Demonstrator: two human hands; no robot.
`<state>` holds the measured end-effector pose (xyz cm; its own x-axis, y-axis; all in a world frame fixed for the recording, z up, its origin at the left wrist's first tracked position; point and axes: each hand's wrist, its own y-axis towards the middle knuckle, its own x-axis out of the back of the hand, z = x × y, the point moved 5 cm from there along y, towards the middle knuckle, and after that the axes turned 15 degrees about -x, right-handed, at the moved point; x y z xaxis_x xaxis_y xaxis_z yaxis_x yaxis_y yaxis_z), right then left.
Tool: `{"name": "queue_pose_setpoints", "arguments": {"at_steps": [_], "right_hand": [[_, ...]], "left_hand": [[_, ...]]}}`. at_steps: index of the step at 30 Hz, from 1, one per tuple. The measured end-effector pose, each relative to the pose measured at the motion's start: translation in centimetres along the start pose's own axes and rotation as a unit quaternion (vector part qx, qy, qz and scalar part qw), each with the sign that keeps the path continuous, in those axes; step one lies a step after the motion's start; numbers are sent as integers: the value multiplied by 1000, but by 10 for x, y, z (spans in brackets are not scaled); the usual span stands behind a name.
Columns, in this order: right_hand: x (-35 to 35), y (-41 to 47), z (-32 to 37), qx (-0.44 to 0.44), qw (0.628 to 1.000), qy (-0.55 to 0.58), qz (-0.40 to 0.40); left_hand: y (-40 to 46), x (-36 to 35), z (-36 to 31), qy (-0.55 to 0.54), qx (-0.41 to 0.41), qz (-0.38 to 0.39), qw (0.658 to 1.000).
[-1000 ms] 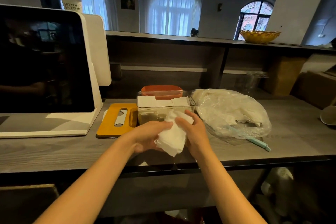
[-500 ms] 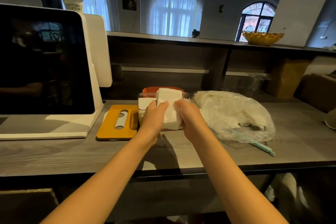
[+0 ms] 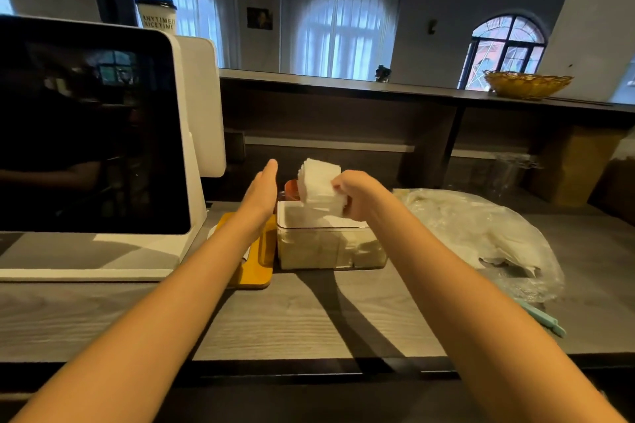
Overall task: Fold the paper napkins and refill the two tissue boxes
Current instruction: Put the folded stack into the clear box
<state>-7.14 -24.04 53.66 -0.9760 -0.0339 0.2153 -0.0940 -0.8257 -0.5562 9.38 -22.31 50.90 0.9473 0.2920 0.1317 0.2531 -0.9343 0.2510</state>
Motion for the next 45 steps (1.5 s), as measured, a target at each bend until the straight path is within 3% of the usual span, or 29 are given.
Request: {"name": "queue_pose_setpoints", "arguments": {"at_steps": [3, 6, 14, 17, 21, 23, 26, 29, 31, 36, 42, 45], "right_hand": [[-25, 10, -5, -37, 998, -37, 36], [-38, 17, -7, -24, 992, -124, -7], [-47, 19, -1, 55, 949, -301, -79], [-43, 22, -2, 81, 939, -323, -85], [-35, 22, -3, 84, 955, -278, -57], [-32, 24, -2, 88, 975, -204, -16], [-20, 23, 8, 109, 988, -91, -60], [-25, 18, 10, 94, 995, 11, 23], [-32, 17, 4, 60, 996, -22, 70], [-43, 26, -6, 38, 991, -101, 81], [-47, 25, -8, 41, 990, -108, 81], [-39, 19, -8, 44, 992, -87, 83]], "left_hand": [[-3, -1, 18, -103, 60, -7, 993], [-5, 0, 25, -125, 65, -12, 990], [-3, 3, 25, -84, 58, 26, 994], [2, 8, 17, -37, -10, -1, 999], [2, 10, -11, -23, -149, 4, 989], [3, 3, -18, -33, -128, 60, 989], [1, -5, -18, -15, -35, 116, 993], [-2, -7, -14, -12, 35, 126, 991], [-2, -9, -15, -8, 51, 129, 990], [-2, -18, -14, 9, 81, 152, 985], [-4, -26, -15, 42, 91, 167, 981], [-6, -24, -19, 40, 94, 132, 986]]}}
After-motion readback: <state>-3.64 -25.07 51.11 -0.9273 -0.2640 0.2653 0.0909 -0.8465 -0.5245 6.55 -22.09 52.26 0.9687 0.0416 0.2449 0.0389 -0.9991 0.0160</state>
